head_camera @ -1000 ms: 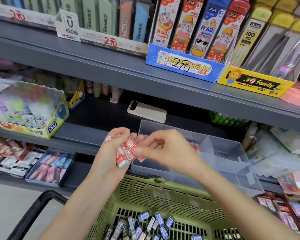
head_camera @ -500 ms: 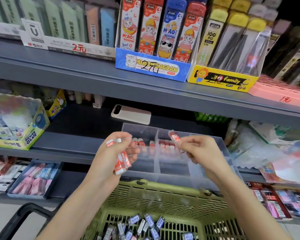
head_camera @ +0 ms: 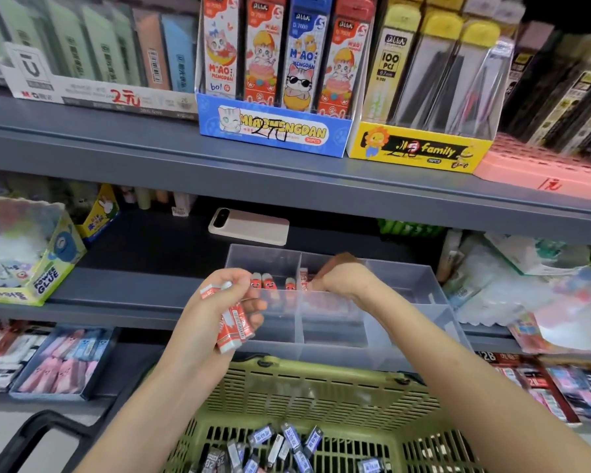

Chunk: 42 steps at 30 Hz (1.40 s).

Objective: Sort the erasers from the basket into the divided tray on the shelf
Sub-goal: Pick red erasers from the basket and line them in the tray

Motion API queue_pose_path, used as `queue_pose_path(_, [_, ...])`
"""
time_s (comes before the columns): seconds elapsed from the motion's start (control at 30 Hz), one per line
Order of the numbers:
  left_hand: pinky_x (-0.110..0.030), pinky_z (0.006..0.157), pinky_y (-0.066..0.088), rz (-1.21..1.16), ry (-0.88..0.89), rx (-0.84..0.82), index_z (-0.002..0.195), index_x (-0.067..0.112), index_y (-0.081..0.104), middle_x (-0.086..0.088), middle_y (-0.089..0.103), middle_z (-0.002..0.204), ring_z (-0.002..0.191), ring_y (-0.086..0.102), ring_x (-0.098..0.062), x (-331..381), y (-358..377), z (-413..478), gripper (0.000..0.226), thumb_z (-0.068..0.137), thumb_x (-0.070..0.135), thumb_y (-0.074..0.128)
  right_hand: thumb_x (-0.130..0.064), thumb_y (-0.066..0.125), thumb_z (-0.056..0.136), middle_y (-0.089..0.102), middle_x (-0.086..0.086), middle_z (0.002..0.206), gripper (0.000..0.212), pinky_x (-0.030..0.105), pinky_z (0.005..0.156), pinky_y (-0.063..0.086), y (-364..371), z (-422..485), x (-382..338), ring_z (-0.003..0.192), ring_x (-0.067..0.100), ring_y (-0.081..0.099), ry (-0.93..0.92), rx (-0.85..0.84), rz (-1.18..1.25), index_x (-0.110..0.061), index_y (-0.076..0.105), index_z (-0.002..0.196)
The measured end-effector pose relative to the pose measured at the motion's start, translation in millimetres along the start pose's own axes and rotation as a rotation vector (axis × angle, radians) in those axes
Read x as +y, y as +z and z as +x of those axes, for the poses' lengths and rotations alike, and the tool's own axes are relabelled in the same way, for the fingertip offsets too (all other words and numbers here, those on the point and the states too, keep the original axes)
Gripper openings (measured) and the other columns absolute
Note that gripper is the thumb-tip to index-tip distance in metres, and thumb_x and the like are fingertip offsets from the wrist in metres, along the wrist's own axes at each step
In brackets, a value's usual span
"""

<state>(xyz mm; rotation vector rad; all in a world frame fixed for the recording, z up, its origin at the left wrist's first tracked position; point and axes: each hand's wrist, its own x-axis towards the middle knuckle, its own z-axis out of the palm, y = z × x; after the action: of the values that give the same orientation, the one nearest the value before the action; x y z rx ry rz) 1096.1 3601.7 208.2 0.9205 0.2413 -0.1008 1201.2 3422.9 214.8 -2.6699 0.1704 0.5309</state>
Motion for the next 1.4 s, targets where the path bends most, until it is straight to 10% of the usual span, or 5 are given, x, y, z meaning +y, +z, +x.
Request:
queue_pose_path(0.23, [-0.026,0.052,0.054,-0.129,-0.06,-0.019,0.08,0.009,0.066,-0.01,0.063,0.068,0.061,0.064,-0.019,2,3,-1,0.01,0.071,0.011,0.063,-0.025,0.068,0.081,0.069,0.011,0.095,0.025,0.027,0.072,0.051,0,-2,-1,0.08,0.024,0.06,-0.032,-0.048,0.007,-0.005,0.071,0.096])
queue_pose_path(0.4, [-0.044,0.077,0.058,-0.352,-0.094,-0.008,0.087,0.004,0.063,-0.019,0.07,0.081,0.083,0.071,-0.032,6,5,0,0.015,0.073,0.006,0.06,-0.032,0.062,0.085,0.07,-0.001,0.075,0.022,0.027,0.068,0.047,5,-50,-10,0.076,0.019,0.062,-0.366,0.341,0.216,-0.017,0.072,0.074])
queue_pose_path(0.8, [-0.046,0.09,0.053,-0.248,-0.082,-0.169,0.122,0.011,0.057,-0.017,0.065,0.12,0.113,0.062,-0.03,7,-4,-13,0.041,0.081,0.015,0.051,-0.013,0.065,0.086,0.064,0.007,0.066,0.011,0.018,0.046,0.046,32,-110,-27,0.051,0.008,0.055,-0.331,-0.288,0.912,-0.006,0.068,0.079])
queue_pose_path(1.07, [-0.018,0.045,0.04,0.26,0.032,-0.048,0.098,0.009,0.069,-0.005,0.066,0.077,0.063,0.06,-0.012,16,-13,-17,0.033,0.073,0.03,0.064,-0.012,0.067,0.083,0.067,0.007,0.073,0.014,0.021,0.051,0.047,21,-110,-10,0.063,0.012,0.058,-0.349,-0.229,0.937,-0.002,0.071,0.091])
queue_pose_path(1.4, [-0.017,0.047,0.039,0.813,0.104,-0.279,0.084,0.021,0.073,0.001,0.067,0.07,0.058,0.058,-0.008,18,17,6,0.003,0.084,0.022,0.07,0.001,0.067,0.08,0.059,0.007,0.067,0.007,0.022,0.049,0.044,12,-99,10,0.052,0.013,0.05,-0.407,-0.122,0.878,-0.002,0.067,0.086])
